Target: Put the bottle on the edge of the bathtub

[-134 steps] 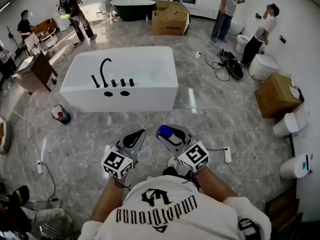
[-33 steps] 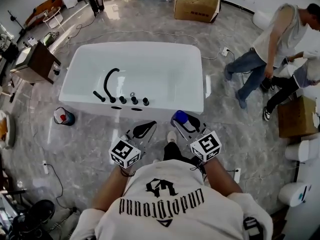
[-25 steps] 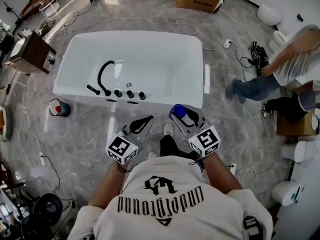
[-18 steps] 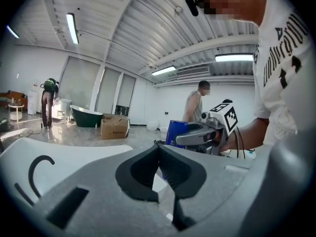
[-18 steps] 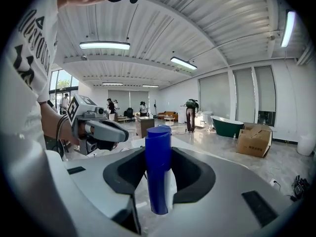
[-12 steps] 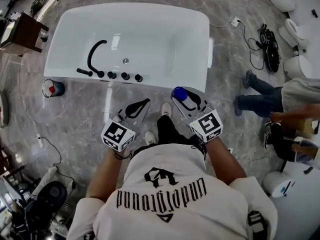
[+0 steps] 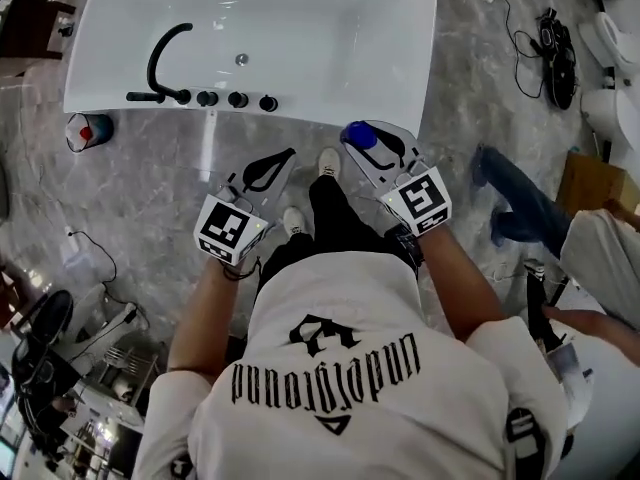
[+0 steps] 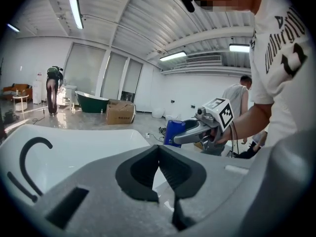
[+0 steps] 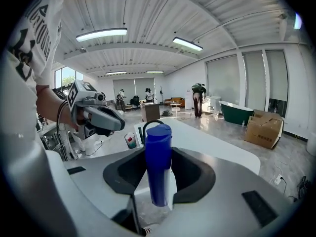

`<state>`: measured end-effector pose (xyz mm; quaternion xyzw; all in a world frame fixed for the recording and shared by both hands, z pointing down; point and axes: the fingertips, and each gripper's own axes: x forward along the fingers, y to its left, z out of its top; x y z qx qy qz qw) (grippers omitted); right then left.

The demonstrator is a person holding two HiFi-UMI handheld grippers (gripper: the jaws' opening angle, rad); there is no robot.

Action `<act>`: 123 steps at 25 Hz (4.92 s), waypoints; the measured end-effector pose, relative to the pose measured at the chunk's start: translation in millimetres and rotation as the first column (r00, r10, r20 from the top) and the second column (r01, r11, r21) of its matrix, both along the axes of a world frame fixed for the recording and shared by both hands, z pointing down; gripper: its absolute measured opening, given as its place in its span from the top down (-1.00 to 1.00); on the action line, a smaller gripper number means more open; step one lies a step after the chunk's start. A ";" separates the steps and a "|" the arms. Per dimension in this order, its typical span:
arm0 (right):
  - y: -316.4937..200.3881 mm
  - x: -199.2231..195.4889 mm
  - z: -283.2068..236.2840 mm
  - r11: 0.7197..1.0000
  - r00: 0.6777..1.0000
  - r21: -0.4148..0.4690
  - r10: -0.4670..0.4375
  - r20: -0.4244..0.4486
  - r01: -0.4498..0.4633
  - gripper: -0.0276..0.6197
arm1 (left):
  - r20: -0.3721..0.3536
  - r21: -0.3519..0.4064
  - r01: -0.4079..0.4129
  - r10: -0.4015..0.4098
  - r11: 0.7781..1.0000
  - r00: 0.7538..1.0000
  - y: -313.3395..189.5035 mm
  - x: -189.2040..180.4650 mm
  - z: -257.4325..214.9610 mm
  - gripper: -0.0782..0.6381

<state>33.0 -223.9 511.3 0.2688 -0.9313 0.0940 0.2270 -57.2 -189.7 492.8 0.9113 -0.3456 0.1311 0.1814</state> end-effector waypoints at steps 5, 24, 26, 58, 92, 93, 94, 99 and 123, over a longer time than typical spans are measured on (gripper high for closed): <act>-8.0 3.6 37.3 0.999 0.998 -0.035 -0.030 -0.049 0.028 0.43 | -0.001 -0.033 0.012 -0.012 0.999 1.000 -8.6 6.6 29.0 0.74; -33.0 3.0 159.6 0.981 0.978 -0.170 -0.119 -0.171 0.089 0.43 | 0.034 -0.172 -0.011 0.017 0.985 0.999 -40.1 18.8 138.5 0.74; -32.7 4.2 172.3 0.979 0.974 -0.182 -0.127 -0.187 0.092 0.43 | 0.042 -0.191 -0.014 0.022 0.982 0.999 -39.3 18.2 149.7 0.74; -49.9 0.6 269.2 0.963 0.944 -0.256 -0.157 -0.290 0.081 0.42 | 0.108 -0.294 -0.003 0.037 0.956 0.993 -61.5 8.2 232.6 0.74; 2.6 23.0 190.3 0.990 0.959 -0.134 0.005 -0.284 -0.045 0.38 | 0.090 -0.220 -0.089 0.111 0.971 0.990 22.8 11.7 177.6 0.74; 7.6 25.4 184.0 0.990 0.959 -0.130 0.012 -0.282 -0.051 0.38 | 0.090 -0.214 -0.088 0.110 0.973 0.990 28.1 11.0 172.0 0.74; 12.6 27.8 177.6 0.990 0.960 -0.128 0.019 -0.279 -0.057 0.38 | 0.091 -0.206 -0.086 0.106 0.975 0.990 32.8 10.8 165.9 0.74; 32.6 36.6 146.1 0.990 0.963 -0.108 0.057 -0.263 -0.088 0.38 | 0.087 -0.168 -0.086 0.101 0.982 0.991 50.9 11.5 138.0 0.74; 130.6 11.1 -87.5 0.983 0.993 0.153 0.112 -0.026 -0.107 0.64 | 0.019 0.172 -0.051 0.048 0.984 0.999 115.8 -0.5 -74.8 0.74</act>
